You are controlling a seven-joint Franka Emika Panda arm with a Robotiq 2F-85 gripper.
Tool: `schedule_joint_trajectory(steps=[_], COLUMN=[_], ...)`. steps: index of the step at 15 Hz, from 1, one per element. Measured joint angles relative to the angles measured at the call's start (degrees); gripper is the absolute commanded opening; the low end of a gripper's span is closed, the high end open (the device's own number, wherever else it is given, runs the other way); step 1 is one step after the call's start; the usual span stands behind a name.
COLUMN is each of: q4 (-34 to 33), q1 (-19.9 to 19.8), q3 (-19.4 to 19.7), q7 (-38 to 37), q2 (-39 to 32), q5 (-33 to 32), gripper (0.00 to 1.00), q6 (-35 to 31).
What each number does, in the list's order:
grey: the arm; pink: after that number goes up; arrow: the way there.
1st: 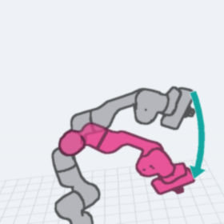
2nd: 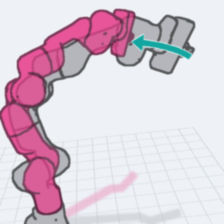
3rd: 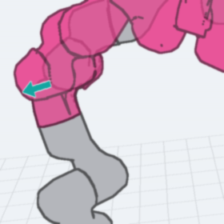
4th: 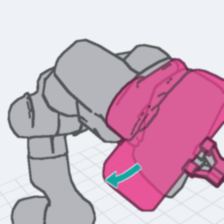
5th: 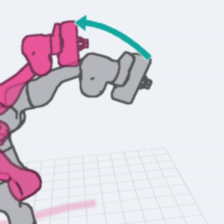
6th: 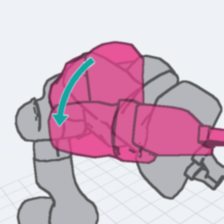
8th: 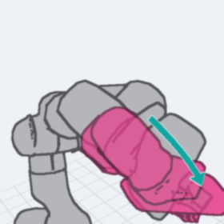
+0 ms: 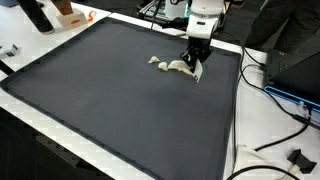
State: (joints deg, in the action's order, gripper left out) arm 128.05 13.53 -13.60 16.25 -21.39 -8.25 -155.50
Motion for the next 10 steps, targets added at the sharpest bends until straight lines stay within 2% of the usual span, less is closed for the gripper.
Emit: schedule_joint_trajectory(steps=[7,10], q4=[6.99,10.29], q1=[-1.30,-1.37], q3=[-0.55,-0.23], q7=[-2.13,-3.49], q2=[3.30,5.37], q5=[1.17,1.17], gripper=[0.01,0.01], q6=[-7.30,-7.86])
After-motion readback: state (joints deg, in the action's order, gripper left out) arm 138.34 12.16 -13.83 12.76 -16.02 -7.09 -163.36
